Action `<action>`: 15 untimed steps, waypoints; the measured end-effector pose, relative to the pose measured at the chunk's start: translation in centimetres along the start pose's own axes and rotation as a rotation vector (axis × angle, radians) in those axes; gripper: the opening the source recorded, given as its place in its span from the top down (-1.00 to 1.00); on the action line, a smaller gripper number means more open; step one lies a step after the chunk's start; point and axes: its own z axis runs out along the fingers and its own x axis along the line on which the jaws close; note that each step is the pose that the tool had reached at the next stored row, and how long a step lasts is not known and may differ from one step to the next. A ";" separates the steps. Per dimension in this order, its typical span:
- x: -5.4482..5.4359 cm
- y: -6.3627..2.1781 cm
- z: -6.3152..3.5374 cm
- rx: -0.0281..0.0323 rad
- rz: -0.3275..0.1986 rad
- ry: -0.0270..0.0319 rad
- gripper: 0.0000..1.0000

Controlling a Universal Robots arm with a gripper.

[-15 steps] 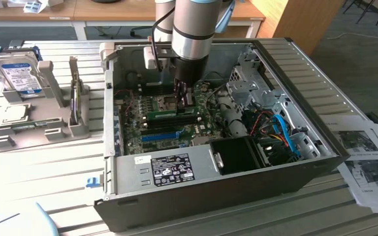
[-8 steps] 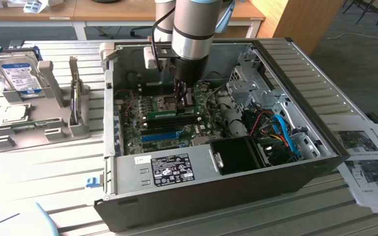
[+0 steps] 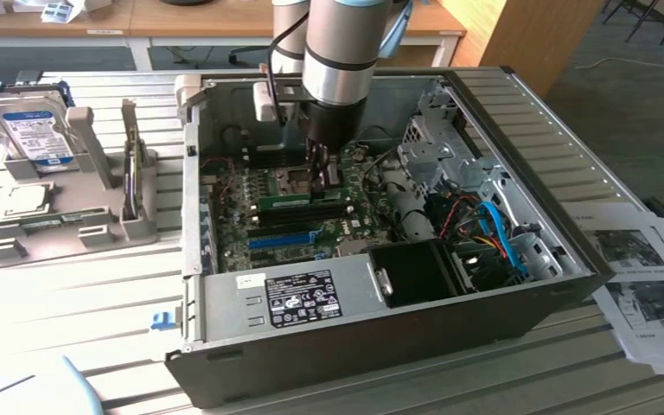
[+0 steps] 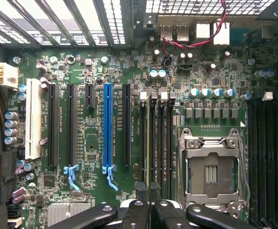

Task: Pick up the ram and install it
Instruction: 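Insert the ram into the slot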

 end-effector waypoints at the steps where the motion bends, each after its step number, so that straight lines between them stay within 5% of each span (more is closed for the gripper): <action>1: 0.0 -0.05 0.01 -0.0001 0.000 0.0001 0.78; 15: 0.0 -0.13 0.68 -0.0001 0.000 -0.0005 0.78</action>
